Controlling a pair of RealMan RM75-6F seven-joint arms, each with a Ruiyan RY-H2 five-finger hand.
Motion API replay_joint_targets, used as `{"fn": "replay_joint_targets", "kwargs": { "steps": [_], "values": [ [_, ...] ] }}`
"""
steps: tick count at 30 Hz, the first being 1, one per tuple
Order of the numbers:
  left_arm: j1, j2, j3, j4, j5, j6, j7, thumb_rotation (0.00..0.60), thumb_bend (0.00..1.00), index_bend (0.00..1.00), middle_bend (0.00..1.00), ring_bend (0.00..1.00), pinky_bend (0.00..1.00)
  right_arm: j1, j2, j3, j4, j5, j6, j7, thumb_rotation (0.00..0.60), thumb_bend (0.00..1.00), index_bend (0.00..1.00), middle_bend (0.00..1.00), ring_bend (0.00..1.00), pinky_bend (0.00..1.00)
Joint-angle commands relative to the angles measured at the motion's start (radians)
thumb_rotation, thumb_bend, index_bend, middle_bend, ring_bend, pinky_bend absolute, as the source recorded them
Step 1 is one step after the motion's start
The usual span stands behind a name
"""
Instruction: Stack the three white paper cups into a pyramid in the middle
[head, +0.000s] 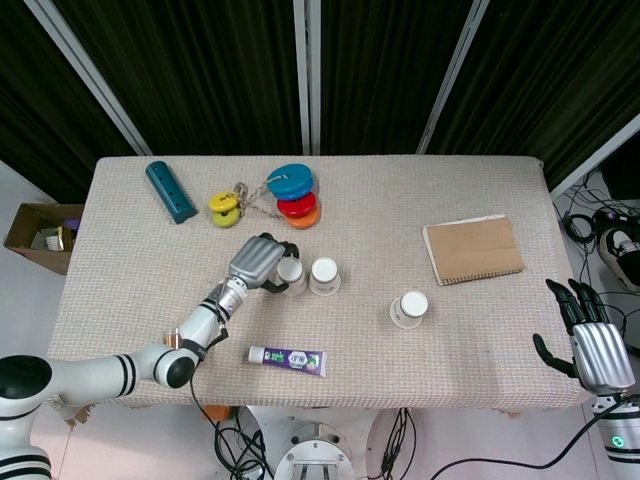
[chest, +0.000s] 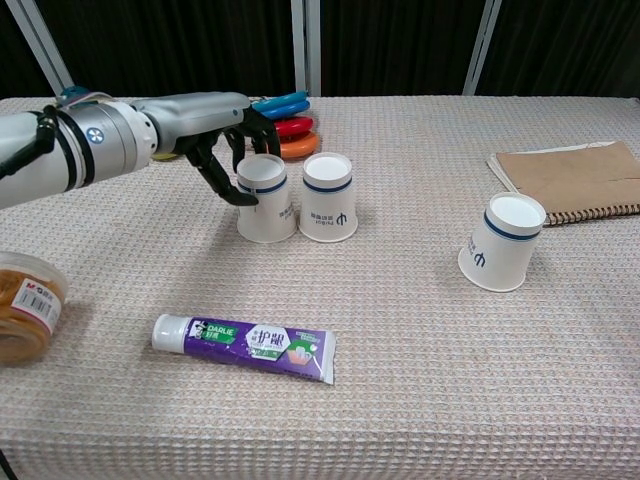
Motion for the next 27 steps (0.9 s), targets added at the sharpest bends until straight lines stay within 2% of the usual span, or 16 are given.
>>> {"fn": "replay_joint_targets", "kwargs": {
  "steps": [1,11,21,27],
  "values": [
    [-0.003,-0.001,0.004,-0.003,-0.009,0.004,0.012,0.600,0.30,0.41,0.40,0.43,0.26,0.000,-0.001,0.000,0.001,-0.001,0.000,0.002,0.600,0.32,0.05,0.14,0.00,0.02],
    [-0.009,-0.001,0.012,-0.015,-0.036,0.022,0.053,0.600,0.19,0.32,0.33,0.40,0.26,-0.006,0.001,-0.001,0.004,-0.004,0.008,0.008,0.600,0.32,0.05,0.14,0.00,0.02],
    [-0.007,0.003,0.021,-0.041,-0.049,0.067,0.106,0.600,0.15,0.25,0.26,0.36,0.25,-0.009,0.001,-0.003,0.008,-0.011,0.015,0.014,0.600,0.32,0.05,0.14,0.00,0.02],
    [0.009,0.058,0.023,-0.121,-0.068,0.102,0.135,0.600,0.10,0.19,0.14,0.23,0.22,0.003,0.009,-0.013,-0.005,-0.031,-0.006,-0.006,0.600,0.32,0.05,0.14,0.00,0.02]
  ]
}}
